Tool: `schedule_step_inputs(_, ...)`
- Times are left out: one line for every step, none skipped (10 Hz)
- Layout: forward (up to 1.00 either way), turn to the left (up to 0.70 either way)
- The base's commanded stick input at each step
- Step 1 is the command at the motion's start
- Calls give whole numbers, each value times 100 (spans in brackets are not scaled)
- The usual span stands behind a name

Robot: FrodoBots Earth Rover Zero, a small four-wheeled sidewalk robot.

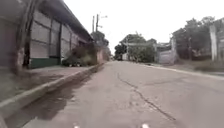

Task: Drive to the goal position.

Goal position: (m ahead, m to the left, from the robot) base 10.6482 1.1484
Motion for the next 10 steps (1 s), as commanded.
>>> schedule_step_inputs(100, -4)
schedule_step_inputs(100, -4)
schedule_step_inputs(100, -4)
schedule_step_inputs(100, -4)
schedule_step_inputs(100, -4)
schedule_step_inputs(100, -4)
schedule_step_inputs(100, -4)
schedule_step_inputs(100, -4)
schedule_step_inputs(100, -4)
schedule_step_inputs(100, -4)
